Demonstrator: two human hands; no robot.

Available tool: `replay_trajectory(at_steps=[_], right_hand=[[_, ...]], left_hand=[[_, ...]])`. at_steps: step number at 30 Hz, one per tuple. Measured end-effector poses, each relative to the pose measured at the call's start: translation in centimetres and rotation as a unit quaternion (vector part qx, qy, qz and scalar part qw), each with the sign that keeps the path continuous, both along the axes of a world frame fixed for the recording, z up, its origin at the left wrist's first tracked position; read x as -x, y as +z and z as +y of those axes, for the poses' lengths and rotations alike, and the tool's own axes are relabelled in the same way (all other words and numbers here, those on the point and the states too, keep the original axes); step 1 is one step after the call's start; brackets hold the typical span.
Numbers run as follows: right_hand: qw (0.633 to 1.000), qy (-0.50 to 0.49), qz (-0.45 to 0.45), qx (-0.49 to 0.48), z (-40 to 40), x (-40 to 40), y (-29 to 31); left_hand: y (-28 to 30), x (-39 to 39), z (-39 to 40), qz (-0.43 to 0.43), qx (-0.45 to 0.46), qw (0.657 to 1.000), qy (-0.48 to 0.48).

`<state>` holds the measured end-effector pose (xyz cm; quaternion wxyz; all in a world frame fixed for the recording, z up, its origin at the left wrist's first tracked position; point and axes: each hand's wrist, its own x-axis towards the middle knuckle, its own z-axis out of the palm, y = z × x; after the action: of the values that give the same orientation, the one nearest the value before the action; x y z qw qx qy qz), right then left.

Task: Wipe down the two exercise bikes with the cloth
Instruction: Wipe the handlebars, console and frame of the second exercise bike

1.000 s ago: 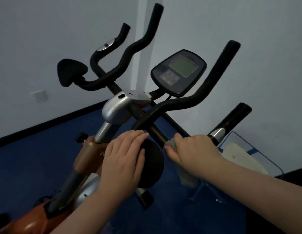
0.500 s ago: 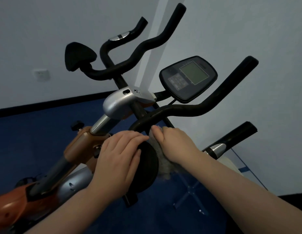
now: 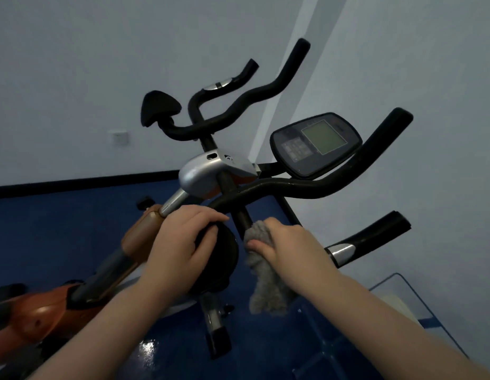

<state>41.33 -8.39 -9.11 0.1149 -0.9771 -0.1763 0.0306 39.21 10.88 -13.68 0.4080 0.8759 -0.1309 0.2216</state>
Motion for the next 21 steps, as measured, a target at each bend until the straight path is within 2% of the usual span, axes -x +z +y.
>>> replay_trajectory(at_steps=[3, 5, 11, 15, 17, 19, 21], right_hand=[[0.999, 0.000, -0.011, -0.030, -1.5, -0.6, 1.1], [0.995, -0.020, -0.036, -0.092, -2.1, -1.4, 2.3], [0.975, -0.115, -0.067, -0.177, -1.2, -4.7, 5.6], [0.972, -0.037, -0.191, -0.132, 1.5, -6.9, 6.8], [0.971, 0.004, -0.212, -0.114, 3.5, -8.2, 6.7], [0.980, 0.041, -0.176, -0.079, 5.4, -9.6, 5.8], [0.992, 0.076, -0.095, -0.026, 6.7, -10.6, 4.2]], left_hand=[[0.5, -0.3, -1.3, 0.014, 0.035, 0.997, 0.063], [0.8, -0.6, -1.8, 0.029, 0.039, 0.995, 0.092], [2.2, -3.2, -0.9, 0.070, 0.055, 0.991, 0.104], [2.7, -5.5, 0.5, 0.100, 0.074, 0.988, 0.092], [2.7, -6.3, 1.4, 0.099, 0.073, 0.990, 0.075], [2.5, -7.3, 2.5, 0.096, 0.067, 0.991, 0.068], [2.3, -8.2, 3.4, 0.102, 0.067, 0.990, 0.069]])
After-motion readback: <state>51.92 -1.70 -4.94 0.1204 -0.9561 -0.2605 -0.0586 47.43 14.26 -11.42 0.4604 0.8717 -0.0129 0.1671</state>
